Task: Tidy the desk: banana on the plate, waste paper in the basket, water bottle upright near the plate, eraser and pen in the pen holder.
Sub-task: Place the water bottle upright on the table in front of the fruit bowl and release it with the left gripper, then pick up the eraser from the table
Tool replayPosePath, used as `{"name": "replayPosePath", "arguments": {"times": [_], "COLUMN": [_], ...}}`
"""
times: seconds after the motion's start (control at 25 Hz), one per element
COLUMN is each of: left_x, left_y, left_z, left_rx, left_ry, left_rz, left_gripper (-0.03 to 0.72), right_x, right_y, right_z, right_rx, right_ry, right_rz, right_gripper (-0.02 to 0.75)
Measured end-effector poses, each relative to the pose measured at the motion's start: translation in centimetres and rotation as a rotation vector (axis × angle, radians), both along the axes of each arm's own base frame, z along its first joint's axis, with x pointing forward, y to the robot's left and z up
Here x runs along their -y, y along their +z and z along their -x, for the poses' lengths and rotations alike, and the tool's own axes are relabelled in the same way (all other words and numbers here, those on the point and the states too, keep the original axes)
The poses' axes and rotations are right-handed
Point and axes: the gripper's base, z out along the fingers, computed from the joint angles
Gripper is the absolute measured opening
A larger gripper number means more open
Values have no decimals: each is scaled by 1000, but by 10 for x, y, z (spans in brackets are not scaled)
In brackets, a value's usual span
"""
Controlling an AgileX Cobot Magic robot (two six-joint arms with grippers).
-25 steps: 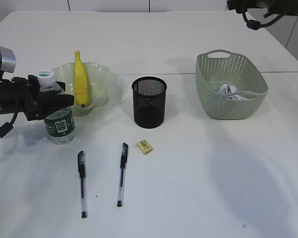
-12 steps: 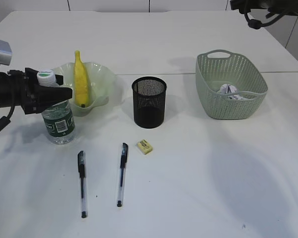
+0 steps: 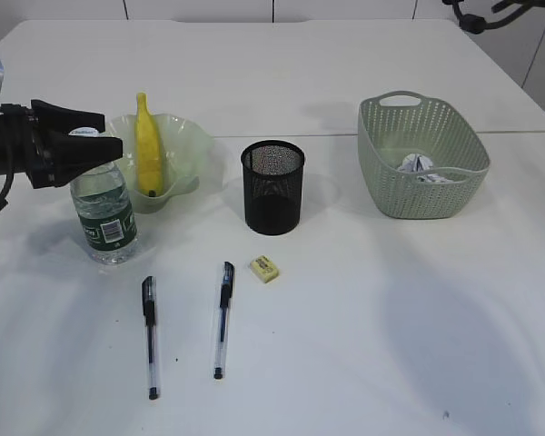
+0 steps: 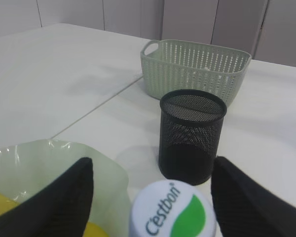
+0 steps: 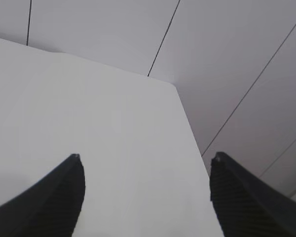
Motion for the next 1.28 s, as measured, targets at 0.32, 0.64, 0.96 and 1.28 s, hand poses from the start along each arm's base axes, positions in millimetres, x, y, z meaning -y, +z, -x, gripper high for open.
{"name": "replayPosePath", "arguments": {"times": [0.32, 0.64, 0.96, 1.28], "left_x": [-2, -5, -12, -22], "left_y": [28, 60, 82, 97], "left_z": [3, 9, 13, 15], "left_rx": [33, 86, 117, 97], "left_ry": [38, 92, 210, 354], "left_rz": [-14, -59, -156, -204], "left_gripper": [528, 528, 528, 528], "right_x": [-1, -16, -37, -71], "right_y": [17, 35, 34, 33], "right_z": [9, 22, 30, 38], "right_rx": [8, 22, -7, -24], "right_ry": [-7, -32, -82, -56], "right_rz": [-35, -29, -20, -17], "right_gripper": [589, 589, 591, 590]}}
